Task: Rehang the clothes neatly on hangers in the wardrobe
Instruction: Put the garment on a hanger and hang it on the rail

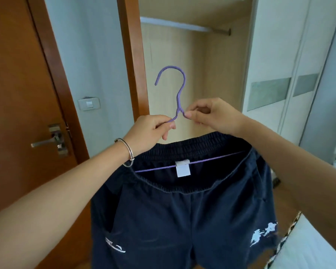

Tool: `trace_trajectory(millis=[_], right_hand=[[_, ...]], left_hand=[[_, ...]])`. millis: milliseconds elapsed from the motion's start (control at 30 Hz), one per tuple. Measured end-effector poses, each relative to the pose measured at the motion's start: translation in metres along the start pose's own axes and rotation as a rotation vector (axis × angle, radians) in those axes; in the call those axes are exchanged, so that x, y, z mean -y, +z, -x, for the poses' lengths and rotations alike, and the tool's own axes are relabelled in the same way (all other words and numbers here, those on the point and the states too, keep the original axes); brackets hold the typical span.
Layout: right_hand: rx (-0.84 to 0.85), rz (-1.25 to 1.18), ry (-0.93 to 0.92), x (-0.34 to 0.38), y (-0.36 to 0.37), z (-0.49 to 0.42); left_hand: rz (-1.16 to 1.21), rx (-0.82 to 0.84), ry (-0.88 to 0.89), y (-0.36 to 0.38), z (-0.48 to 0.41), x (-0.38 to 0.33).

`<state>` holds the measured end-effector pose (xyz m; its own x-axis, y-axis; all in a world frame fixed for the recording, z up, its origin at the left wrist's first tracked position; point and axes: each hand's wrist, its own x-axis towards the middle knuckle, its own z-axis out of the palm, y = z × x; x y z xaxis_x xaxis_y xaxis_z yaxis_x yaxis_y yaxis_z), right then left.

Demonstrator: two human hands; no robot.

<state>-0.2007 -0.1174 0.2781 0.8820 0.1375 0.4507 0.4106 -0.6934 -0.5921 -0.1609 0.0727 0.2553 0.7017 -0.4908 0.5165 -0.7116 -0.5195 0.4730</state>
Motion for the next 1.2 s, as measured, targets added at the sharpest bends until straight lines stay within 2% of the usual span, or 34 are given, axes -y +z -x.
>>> trace_trajectory(millis=[133,233,367,500,633,767,867,933,1000,1033,1133,1200], right_hand=[[-0.088,0.267,0.167,-0.035,-0.015,-0.014],[-0.09,0.445,0.251,-0.048,-0.033,-0.013],[-0.02,0.467,0.323,-0.059,-0.043,-0.006],[-0.203,0.488,0.351,-0.079,-0.049,0.003],[-0.394,0.572,0.351,-0.101,-0.05,-0.002],[-0.544,0.652,0.38,-0.127,-0.059,-0.027],[-0.566,0.666,0.395,-0.155,-0.08,-0.053],[-0.592,0.681,0.382,-0.177,-0.095,-0.075],[-0.628,0.702,0.371,-0.2,-0.109,-0.102],[-0.638,0.711,0.357,-0.211,-0.115,-0.117],[-0.65,0.703,0.289,-0.234,-0.132,-0.172],[-0.605,0.677,0.207,-0.24,-0.138,-0.212]], left_hand=[[0.101,-0.021,0.047,0.002,-0.04,0.037],[0.155,0.004,0.09,0.01,-0.063,0.048],[0.233,0.009,0.147,0.028,-0.091,0.055],[0.303,0.038,0.208,0.053,-0.121,0.052],[0.37,0.017,0.192,0.08,-0.162,0.053],[0.334,-0.085,0.185,0.102,-0.207,0.052],[0.223,-0.159,0.216,0.123,-0.245,0.055],[0.213,-0.265,0.234,0.139,-0.272,0.057],[0.35,-0.361,0.177,0.153,-0.3,0.056],[0.437,-0.336,0.111,0.161,-0.314,0.056],[0.668,-0.068,-0.101,0.181,-0.361,0.051],[0.806,-0.103,-0.152,0.182,-0.397,0.046]])
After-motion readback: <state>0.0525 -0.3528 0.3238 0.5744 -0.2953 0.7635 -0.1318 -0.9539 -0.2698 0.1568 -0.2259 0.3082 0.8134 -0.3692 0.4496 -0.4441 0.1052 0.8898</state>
